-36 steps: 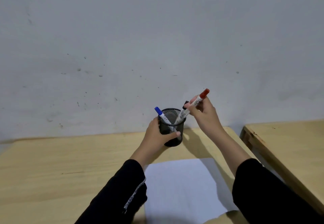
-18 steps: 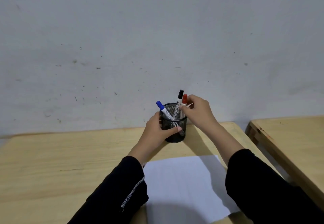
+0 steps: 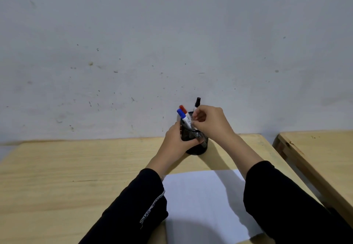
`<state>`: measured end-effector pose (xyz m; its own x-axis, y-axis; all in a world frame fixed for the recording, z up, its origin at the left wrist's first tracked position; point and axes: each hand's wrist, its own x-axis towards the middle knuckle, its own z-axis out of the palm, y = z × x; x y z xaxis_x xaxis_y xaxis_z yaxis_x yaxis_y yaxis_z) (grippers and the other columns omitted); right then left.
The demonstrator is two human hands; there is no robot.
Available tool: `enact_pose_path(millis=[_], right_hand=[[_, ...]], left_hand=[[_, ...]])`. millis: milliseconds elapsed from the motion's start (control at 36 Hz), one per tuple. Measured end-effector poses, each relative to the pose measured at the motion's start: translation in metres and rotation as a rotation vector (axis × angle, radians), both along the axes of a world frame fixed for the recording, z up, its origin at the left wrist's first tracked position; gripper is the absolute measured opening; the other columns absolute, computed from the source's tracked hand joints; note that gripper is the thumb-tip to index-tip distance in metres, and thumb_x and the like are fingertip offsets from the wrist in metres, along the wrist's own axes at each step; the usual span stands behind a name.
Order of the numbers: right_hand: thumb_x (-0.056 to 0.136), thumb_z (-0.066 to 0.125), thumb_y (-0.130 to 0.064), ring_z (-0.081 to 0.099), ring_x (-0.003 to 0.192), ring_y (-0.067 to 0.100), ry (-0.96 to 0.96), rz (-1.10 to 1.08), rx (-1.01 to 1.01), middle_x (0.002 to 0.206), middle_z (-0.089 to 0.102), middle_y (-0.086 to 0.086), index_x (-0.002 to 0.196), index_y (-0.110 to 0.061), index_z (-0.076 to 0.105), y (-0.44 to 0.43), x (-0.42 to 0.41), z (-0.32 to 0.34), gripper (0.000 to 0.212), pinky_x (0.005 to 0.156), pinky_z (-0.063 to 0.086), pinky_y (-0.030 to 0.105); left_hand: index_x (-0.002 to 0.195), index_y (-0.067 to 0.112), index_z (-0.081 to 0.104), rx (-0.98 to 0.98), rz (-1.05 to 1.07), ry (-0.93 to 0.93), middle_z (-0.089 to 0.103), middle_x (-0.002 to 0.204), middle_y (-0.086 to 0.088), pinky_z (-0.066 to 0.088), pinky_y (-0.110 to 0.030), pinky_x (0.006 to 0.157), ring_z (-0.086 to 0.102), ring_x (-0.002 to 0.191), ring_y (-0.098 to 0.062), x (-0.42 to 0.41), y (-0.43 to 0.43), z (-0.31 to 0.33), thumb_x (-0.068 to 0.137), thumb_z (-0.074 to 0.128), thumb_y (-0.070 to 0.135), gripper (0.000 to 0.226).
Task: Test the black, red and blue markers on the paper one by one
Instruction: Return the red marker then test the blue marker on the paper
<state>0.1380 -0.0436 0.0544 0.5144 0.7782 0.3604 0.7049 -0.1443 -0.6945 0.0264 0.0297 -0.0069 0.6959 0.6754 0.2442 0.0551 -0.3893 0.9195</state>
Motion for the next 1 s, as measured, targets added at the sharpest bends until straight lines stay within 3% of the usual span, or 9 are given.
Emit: enact_pose_path(millis=[111, 250, 611, 1000], right_hand=[[0.072, 0.069, -0.006, 0.067, 0.084, 0.019, -0.052, 0.049, -0.174, 0.087, 0.071, 0.006, 0.089, -0.013, 0.069, 0.006, 0.003, 0.005, 0.018, 0.084, 0.055, 0.035], [0.072, 0.071, -0.010, 0.067, 0.083, 0.018, -0.110, 0.070, -0.261, 0.091, 0.072, 0.007, 0.091, -0.014, 0.069, 0.012, 0.005, 0.011, 0.019, 0.080, 0.055, 0.032], [0.074, 0.065, -0.021, 0.066, 0.073, 0.031, -0.183, 0.022, -0.223, 0.073, 0.072, 0.014, 0.080, -0.015, 0.075, 0.009, -0.001, 0.010, 0.013, 0.065, 0.054, 0.040], [0.070, 0.064, -0.021, 0.065, 0.072, 0.031, -0.176, -0.049, -0.142, 0.070, 0.070, 0.015, 0.075, -0.005, 0.069, 0.009, -0.003, 0.003, 0.017, 0.066, 0.055, 0.042]], left_hand=[[0.115, 0.030, 0.051, 0.009, 0.011, 0.022, 0.066, 0.108, 0.005, 0.054, -0.038, 0.091, 0.064, 0.101, -0.009, 0.001, 0.002, -0.001, 0.060, 0.081, 0.043, 0.064], [0.111, 0.030, 0.052, 0.010, 0.020, 0.032, 0.064, 0.108, 0.005, 0.053, -0.039, 0.091, 0.063, 0.103, -0.010, 0.003, 0.004, -0.004, 0.059, 0.081, 0.044, 0.061], [0.115, 0.033, 0.051, -0.002, 0.013, 0.002, 0.067, 0.106, 0.009, 0.054, -0.039, 0.090, 0.064, 0.100, -0.005, 0.002, 0.001, -0.004, 0.061, 0.080, 0.042, 0.062], [0.117, 0.030, 0.052, 0.003, 0.032, 0.022, 0.064, 0.111, 0.003, 0.052, -0.041, 0.092, 0.061, 0.106, -0.013, 0.000, -0.004, 0.001, 0.061, 0.079, 0.045, 0.064]])
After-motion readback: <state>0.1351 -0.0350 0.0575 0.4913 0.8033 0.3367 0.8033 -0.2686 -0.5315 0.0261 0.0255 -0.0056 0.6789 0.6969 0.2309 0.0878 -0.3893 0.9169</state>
